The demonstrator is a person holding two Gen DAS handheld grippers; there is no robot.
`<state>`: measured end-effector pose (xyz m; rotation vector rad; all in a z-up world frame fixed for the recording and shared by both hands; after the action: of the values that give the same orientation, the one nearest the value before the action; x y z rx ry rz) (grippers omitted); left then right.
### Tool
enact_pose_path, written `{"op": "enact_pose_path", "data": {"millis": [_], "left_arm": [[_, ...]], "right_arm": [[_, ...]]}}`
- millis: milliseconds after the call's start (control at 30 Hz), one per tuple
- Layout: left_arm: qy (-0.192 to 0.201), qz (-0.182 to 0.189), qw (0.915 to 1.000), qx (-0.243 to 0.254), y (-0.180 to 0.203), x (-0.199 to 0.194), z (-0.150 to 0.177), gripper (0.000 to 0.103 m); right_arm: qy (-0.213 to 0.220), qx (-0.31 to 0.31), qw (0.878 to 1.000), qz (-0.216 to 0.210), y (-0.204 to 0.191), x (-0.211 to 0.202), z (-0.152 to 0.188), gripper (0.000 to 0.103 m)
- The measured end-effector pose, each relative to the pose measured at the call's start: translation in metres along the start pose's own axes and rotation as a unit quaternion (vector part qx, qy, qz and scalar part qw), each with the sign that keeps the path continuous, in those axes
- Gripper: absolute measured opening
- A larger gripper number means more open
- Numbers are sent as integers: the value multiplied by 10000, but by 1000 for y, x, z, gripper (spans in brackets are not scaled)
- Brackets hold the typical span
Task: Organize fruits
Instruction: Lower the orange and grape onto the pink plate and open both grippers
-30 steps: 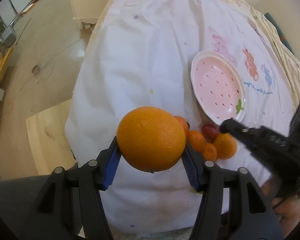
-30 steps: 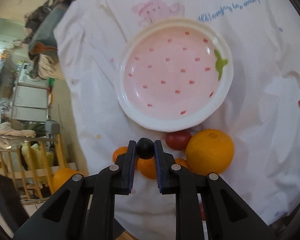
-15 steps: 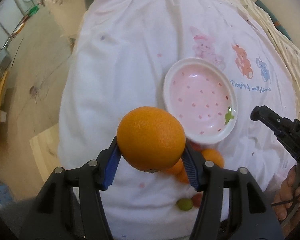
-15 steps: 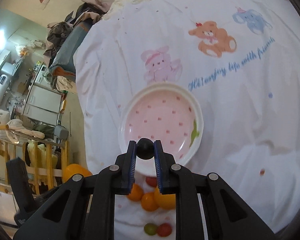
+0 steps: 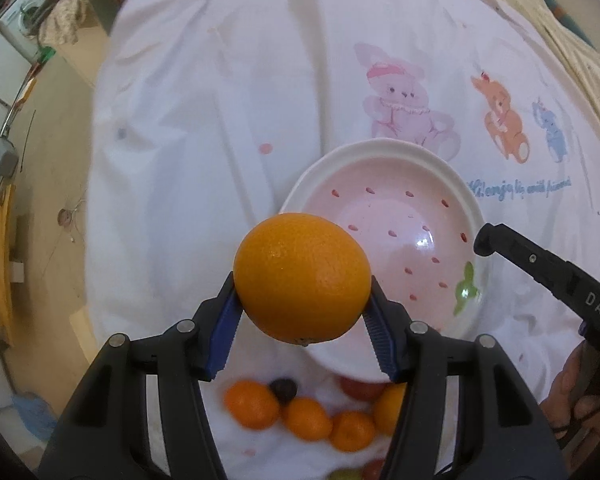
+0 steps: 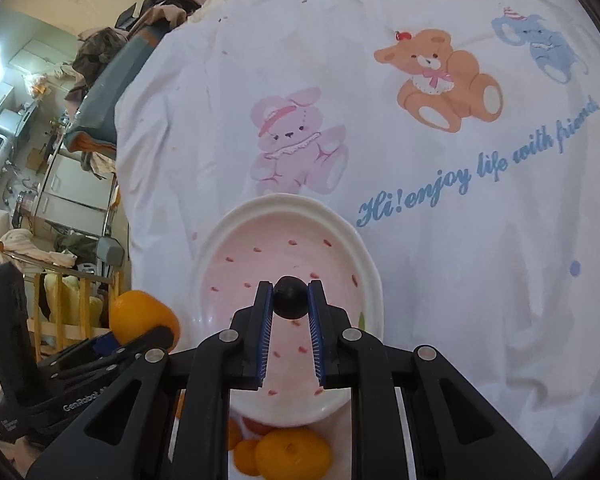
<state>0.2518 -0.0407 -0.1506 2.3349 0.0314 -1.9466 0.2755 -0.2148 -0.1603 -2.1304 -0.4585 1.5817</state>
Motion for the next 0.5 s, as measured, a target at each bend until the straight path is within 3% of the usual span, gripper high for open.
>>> {"op": "enact_pose_path", "data": {"millis": [200, 500], "left_arm": [[-158, -113, 9997, 164, 10, 28, -6, 54], [-35, -95, 9989, 451, 23, 39, -10, 55]], "right_arm": [[-118, -21, 9999, 66, 9, 26, -3, 18], [-161, 27, 9995, 262, 18, 33, -4, 18]]}}
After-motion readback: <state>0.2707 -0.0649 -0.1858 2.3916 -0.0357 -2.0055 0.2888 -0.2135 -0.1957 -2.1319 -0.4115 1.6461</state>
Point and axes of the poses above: each gripper's, at about its wrist camera, not at the fingertips, and x roughly the way its jaws point, y to its right, z to its underside, the point moved 7 cm from there along x, roughly the way its jaws point, and after that the axes turned 1 degree about z, right-handed, at the moved point
